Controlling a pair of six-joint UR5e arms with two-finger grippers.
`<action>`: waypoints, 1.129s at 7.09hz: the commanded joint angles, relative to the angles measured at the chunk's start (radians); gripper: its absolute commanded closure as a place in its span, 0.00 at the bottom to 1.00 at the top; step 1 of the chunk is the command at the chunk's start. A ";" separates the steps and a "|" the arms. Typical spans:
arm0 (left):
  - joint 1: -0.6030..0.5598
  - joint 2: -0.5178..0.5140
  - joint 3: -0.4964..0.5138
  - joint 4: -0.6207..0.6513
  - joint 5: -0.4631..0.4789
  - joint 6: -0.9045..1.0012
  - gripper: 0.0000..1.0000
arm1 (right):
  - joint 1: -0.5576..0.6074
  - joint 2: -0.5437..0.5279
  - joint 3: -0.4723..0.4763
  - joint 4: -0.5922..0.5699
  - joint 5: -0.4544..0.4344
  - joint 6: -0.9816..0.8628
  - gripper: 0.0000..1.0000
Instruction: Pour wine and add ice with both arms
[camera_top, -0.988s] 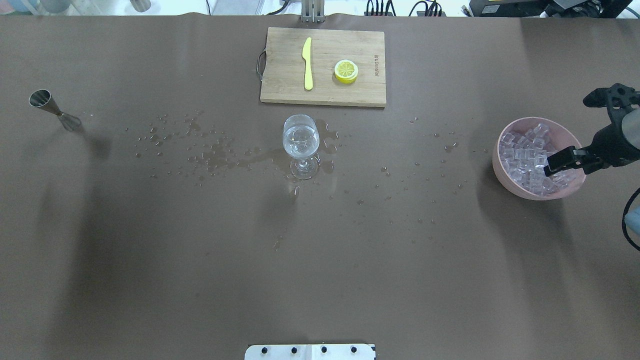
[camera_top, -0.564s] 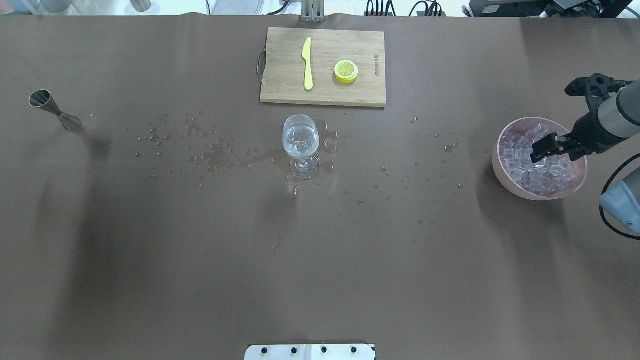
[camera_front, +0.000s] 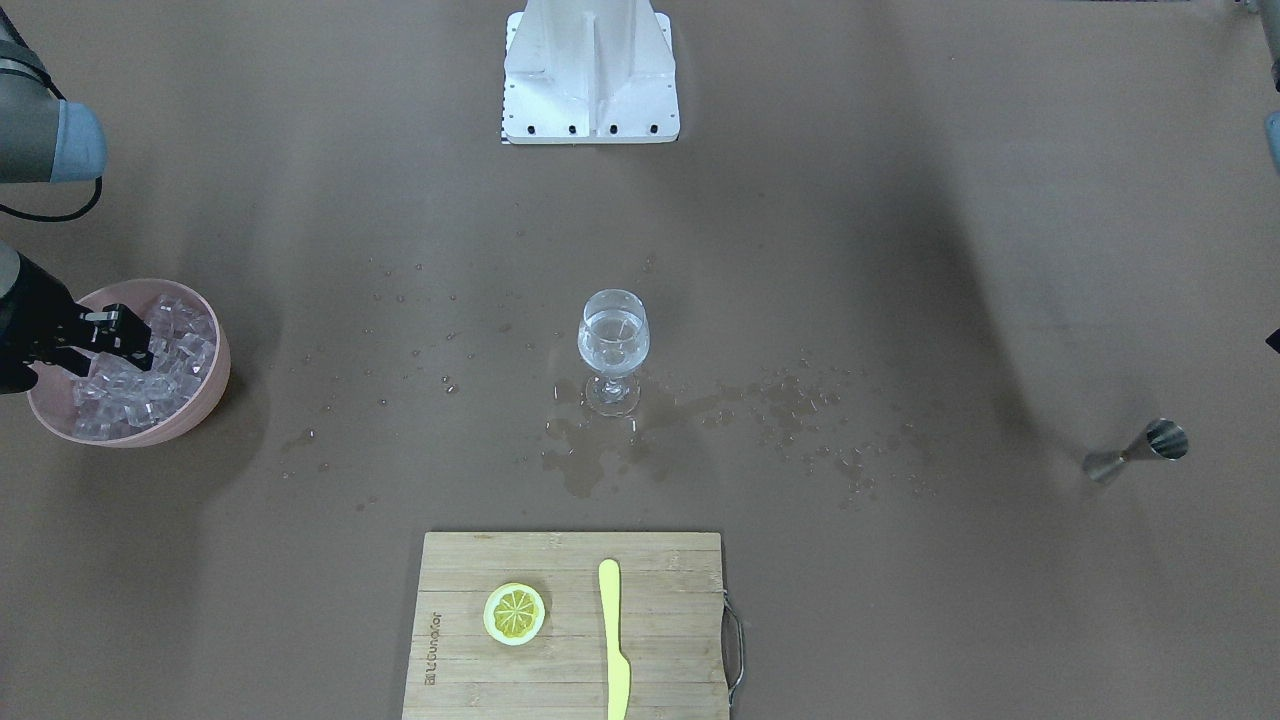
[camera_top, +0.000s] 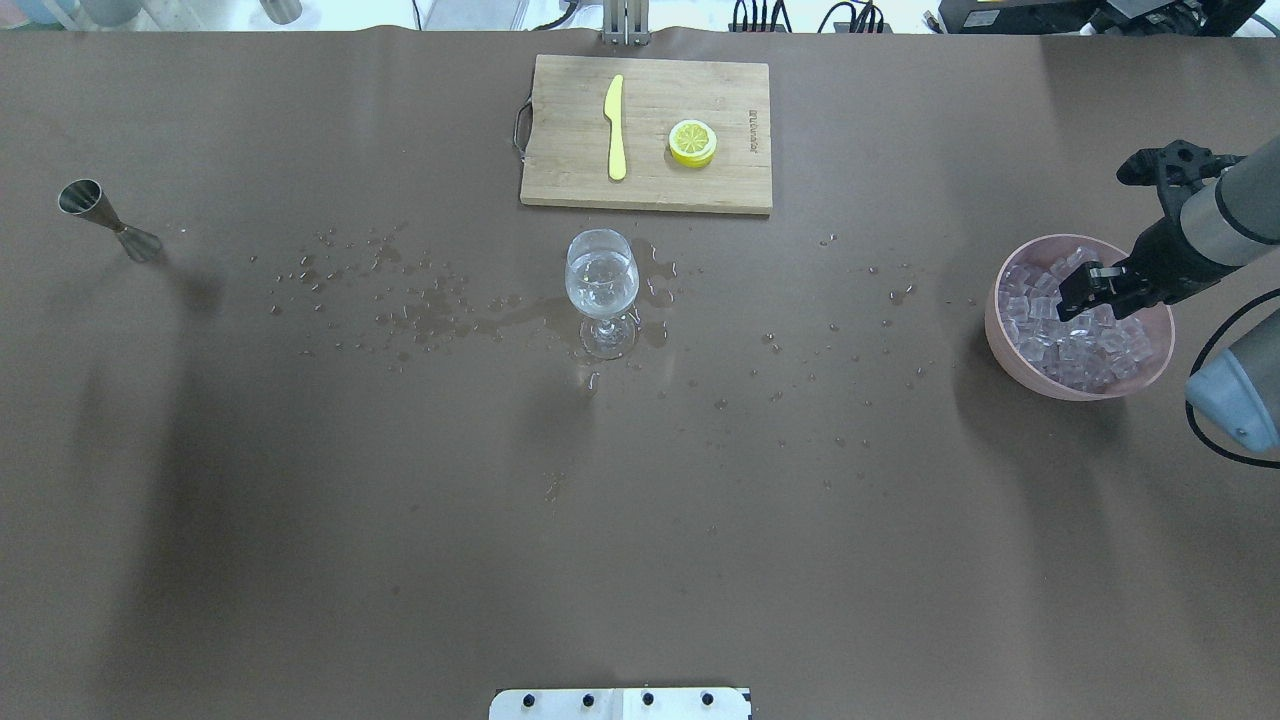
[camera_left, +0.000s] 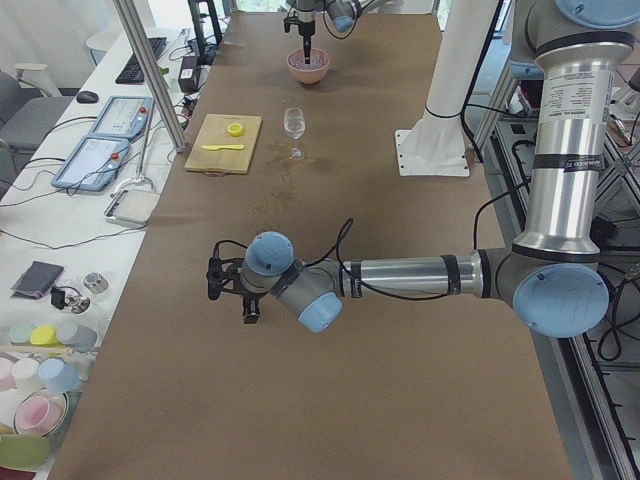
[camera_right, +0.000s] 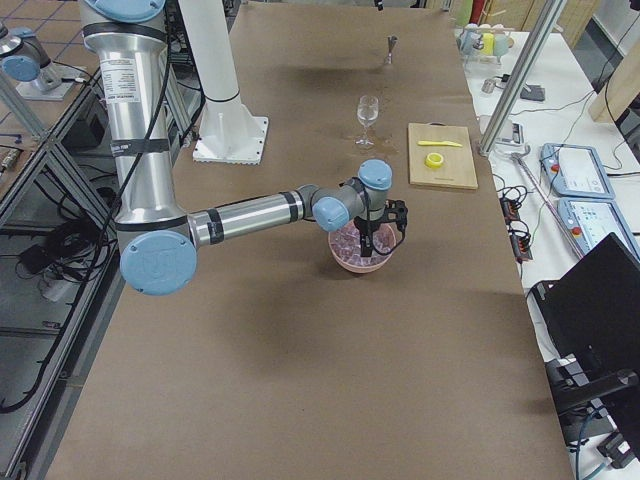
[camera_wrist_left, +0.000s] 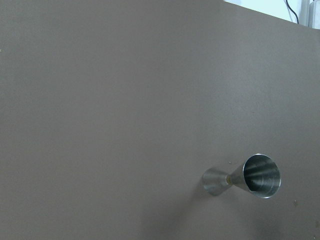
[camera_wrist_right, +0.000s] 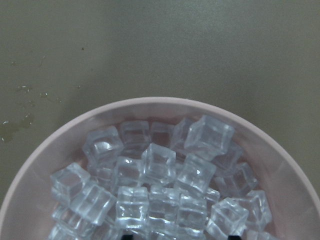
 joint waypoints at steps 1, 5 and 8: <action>0.000 -0.001 0.001 0.000 0.000 0.000 0.02 | 0.001 -0.008 0.009 0.000 0.011 0.001 1.00; 0.000 -0.001 0.001 0.000 0.000 0.000 0.02 | 0.001 0.003 0.062 -0.014 0.042 0.001 1.00; 0.000 0.005 0.002 -0.001 -0.001 0.003 0.02 | -0.021 0.206 0.098 -0.062 0.039 0.251 1.00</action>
